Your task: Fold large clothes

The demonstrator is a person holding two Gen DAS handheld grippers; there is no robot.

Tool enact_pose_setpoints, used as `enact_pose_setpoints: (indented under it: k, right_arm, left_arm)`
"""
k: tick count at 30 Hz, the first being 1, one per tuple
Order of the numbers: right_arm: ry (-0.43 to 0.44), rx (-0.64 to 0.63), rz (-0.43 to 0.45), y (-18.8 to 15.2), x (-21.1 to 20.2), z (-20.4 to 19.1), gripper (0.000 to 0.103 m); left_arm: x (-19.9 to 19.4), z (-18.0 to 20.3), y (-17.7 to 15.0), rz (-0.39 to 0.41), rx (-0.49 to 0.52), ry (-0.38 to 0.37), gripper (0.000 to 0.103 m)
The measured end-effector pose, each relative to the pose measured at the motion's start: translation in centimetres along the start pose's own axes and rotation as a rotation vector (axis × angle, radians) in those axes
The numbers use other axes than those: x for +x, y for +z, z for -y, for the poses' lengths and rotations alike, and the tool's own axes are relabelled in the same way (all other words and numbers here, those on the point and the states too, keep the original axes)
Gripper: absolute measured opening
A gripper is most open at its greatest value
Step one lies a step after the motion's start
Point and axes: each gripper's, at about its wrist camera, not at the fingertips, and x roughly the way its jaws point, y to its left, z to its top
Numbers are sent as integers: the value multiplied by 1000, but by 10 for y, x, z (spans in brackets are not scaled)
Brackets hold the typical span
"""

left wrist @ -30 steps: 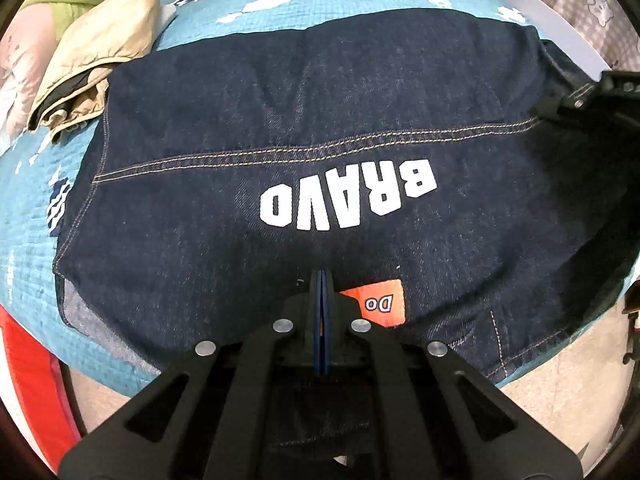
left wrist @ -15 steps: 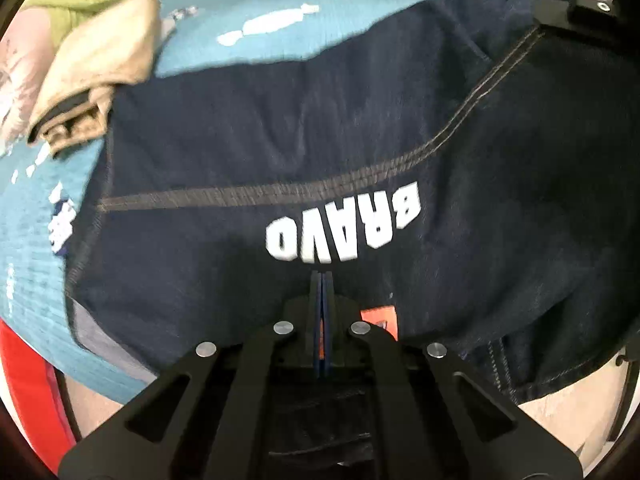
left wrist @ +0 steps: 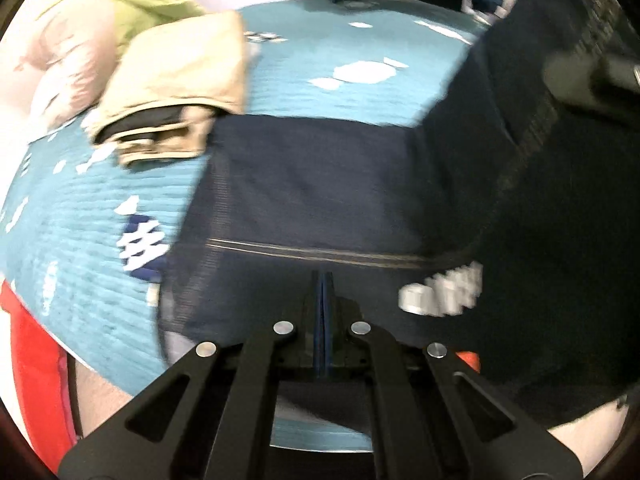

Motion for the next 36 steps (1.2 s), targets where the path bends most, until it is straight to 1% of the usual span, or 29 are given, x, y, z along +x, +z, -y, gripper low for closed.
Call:
enact_pose_setpoints:
  k: [1,4,5,11,13,16,17,18,19,20,21,23,25,26,27,29,30,33,34,35,36]
  right_arm:
    - [2,-10,-11,0,3,-2,15]
    - [1,-61,-52,1,24,-25,15]
    - [1,-84,-68,0,31,-34,15]
    - [-45,-169,-154,-11,80,-79,15]
    - [-66,-181,-180,-15,101,-90,15]
    - [-99,-188,-225,-24,138,-97,16]
    - [-104,-181,-248,-27,149,-99,18]
    - [-93,-171,-279,-31,164,-101,23]
    - [-67,-145,-320,-36,177,-100,27]
    - [-35,-115,-355,-40,186,-98,37]
    - [-4,-100,-373,-42,188,-98,45]
    - [99,-69,-390,-44,186,-99,52]
    - [303,-40,-427,-44,178,-105,52]
    - [420,-15,-469,-45,175,-110,52]
    - [448,-16,-475,-45,171,-113,52]
    - [430,-75,-427,-42,157,-118,52]
    - [400,-126,-372,-37,144,-119,52]
    - [287,-182,-254,-26,117,-103,50]
    - [222,-199,-238,-23,114,-97,47]
    - [162,-211,-231,-23,113,-89,33]
    - [132,-212,-229,-24,112,-81,20]
  left_arm:
    - [1,-16,3,1,-35,14,1]
    - [4,-53,5,-13,-123,42,1]
    - [5,-70,5,-18,-166,61,1]
    - [11,-151,-1,-38,-325,181,1]
    - [12,-172,-6,-49,-364,211,1]
    - [15,-195,-15,-66,-409,241,1]
    - [17,-202,-19,-76,-423,252,1]
    - [18,-208,-21,-85,-433,258,1]
    - [19,-213,-24,-95,-444,262,1]
    - [20,-218,-26,-105,-455,265,1]
    - [20,-221,-28,-111,-464,269,1]
    - [18,-226,-31,-114,-479,279,1]
    - [14,-231,-31,-107,-487,286,1]
    - [13,-232,-30,-104,-491,288,1]
    - [12,-234,-29,-102,-497,288,1]
    - [8,-236,-25,-96,-502,289,2]
    - [5,-236,-23,-85,-501,290,2]
    - [-1,-228,-17,-59,-475,268,2]
    - [-1,-224,-15,-56,-464,259,2]
    - [0,-217,-13,-55,-443,254,3]
    - [2,-213,-11,-56,-429,248,3]
